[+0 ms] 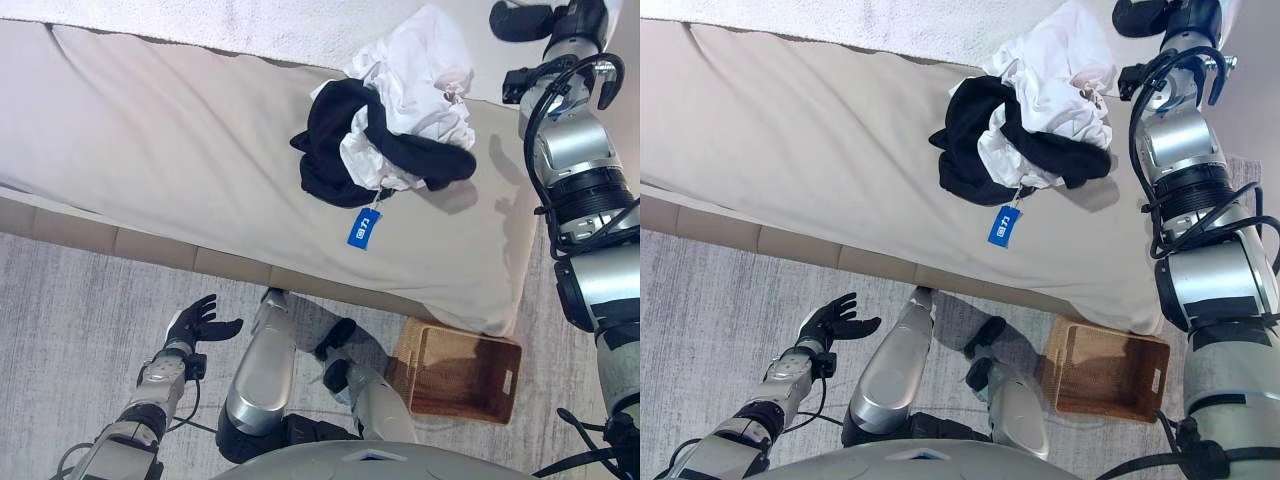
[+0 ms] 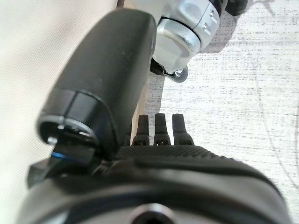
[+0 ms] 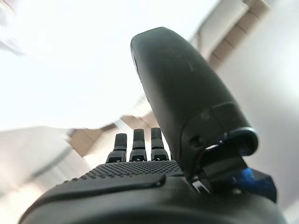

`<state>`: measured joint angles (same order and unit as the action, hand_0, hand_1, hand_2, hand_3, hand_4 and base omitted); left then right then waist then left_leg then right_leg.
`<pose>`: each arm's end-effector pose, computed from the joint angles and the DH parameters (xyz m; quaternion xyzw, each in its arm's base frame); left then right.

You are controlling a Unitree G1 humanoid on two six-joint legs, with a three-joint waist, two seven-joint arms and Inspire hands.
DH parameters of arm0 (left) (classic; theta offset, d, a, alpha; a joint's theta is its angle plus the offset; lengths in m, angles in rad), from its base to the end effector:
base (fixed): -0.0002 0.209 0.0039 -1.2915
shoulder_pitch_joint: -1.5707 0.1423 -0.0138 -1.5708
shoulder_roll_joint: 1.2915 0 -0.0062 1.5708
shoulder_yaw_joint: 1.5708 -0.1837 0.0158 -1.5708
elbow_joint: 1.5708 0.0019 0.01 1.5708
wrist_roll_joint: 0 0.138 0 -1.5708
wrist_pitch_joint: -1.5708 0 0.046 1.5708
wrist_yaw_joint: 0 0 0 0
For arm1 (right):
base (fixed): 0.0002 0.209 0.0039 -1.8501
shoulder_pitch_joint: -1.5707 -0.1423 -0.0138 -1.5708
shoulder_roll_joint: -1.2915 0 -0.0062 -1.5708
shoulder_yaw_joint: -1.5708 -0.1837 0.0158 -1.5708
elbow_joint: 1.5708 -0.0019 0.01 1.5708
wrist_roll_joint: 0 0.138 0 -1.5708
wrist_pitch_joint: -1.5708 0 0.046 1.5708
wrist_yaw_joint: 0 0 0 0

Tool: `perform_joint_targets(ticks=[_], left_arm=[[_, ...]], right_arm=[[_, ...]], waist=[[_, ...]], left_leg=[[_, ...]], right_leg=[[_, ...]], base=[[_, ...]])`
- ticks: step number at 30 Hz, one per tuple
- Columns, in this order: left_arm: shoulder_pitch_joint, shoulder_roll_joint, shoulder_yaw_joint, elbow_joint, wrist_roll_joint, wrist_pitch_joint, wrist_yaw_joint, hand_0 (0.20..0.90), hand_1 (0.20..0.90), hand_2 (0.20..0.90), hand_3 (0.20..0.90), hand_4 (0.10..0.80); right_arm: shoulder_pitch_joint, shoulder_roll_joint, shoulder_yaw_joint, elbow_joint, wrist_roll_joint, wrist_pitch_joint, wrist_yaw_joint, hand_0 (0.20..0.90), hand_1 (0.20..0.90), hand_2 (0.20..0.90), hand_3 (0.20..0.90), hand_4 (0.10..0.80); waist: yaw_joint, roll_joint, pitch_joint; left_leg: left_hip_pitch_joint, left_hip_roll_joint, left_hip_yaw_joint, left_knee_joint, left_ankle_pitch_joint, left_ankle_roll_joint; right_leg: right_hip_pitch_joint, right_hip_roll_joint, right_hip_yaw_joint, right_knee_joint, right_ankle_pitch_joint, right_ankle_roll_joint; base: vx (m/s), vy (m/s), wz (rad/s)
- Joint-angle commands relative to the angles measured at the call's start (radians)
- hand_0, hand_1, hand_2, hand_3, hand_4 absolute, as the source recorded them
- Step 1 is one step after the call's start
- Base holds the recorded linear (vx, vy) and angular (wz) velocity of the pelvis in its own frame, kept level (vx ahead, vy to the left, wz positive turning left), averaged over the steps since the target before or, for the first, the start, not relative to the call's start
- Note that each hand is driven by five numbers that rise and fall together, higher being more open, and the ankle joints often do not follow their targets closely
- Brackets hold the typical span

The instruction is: Pick up the clothes from the bed and place them into the basket

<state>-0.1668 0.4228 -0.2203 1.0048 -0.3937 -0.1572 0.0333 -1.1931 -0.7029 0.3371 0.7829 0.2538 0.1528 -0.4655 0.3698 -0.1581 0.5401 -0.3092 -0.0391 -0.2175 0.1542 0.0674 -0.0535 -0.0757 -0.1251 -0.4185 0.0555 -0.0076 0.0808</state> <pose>0.1706 0.2614 -0.0588 0.0803 0.3309 0.0964 0.9353 0.3533 -0.2325 0.2731 -0.2283 -0.1620 -0.2766 0.9193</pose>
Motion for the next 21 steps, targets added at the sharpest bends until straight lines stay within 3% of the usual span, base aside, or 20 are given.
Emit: perform_joint_targets(ticks=[1, 7, 14, 20, 21], left_arm=[[0.072, 0.01, -0.001, -0.011, -0.018, -0.018, -0.004, 0.9, 0.9, 0.9, 0.9, 0.8], [0.077, 0.004, -0.008, -0.026, -0.041, -0.029, -0.016, 0.9, 0.9, 0.9, 0.9, 0.8], [0.126, 0.011, 0.002, -0.073, -0.076, -0.04, -0.04, 0.9, 0.9, 0.9, 0.9, 0.8], [0.148, 0.025, 0.003, -0.098, -0.095, -0.048, -0.051, 0.9, 0.9, 0.9, 0.9, 0.8], [0.155, 0.03, 0.007, -0.097, -0.096, -0.06, -0.057, 0.9, 0.9, 0.9, 0.9, 0.8]], right_arm=[[-0.163, -0.064, 0.089, -0.023, -0.023, -0.063, 0.031, 0.9, 0.9, 0.9, 0.9, 0.8], [-0.257, 0.001, 0.169, 0.099, -0.014, -0.049, 0.033, 0.9, 0.9, 0.9, 0.9, 0.8], [-0.288, 0.057, 0.177, 0.223, 0.008, 0.026, 0.076, 0.9, 0.9, 0.9, 0.9, 0.8], [-0.284, 0.034, 0.233, 0.35, 0.01, 0.273, 0.309, 0.9, 0.9, 0.9, 0.9, 0.8], [-0.271, 0.022, 0.255, 0.398, -0.014, 0.34, 0.419, 0.9, 0.9, 0.9, 0.9, 0.8]], waist=[[0.032, 0.025, -0.03], [0.073, 0.042, -0.02], [0.106, 0.063, -0.02], [0.102, 0.066, -0.02], [0.1, 0.062, -0.02]], left_leg=[[0.078, -0.029, 0.03, -0.045, -0.12, 0.094], [-0.025, -0.052, 0.016, 0.058, -0.145, 0.101], [-0.179, -0.068, 0.013, 0.173, -0.165, 0.112], [-0.237, -0.06, 0.022, 0.173, -0.149, 0.114], [-0.242, -0.057, 0.023, 0.168, -0.149, 0.115]], right_leg=[[-0.067, -0.04, 0.037, 0.174, 0.034, 0.024], [-0.125, -0.073, 0.0, 0.221, 0.03, 0.021], [-0.251, -0.107, -0.048, 0.318, 0.046, 0.031], [-0.318, -0.108, -0.071, 0.333, 0.057, 0.035], [-0.324, -0.106, -0.074, 0.324, 0.06, 0.035]], base=[[0.032, 0.016, 0.04], [0.052, 0.053, 0.03], [0.021, 0.077, 0.03], [-0.021, 0.004, 0.11], [-0.034, -0.032, 0.03]])
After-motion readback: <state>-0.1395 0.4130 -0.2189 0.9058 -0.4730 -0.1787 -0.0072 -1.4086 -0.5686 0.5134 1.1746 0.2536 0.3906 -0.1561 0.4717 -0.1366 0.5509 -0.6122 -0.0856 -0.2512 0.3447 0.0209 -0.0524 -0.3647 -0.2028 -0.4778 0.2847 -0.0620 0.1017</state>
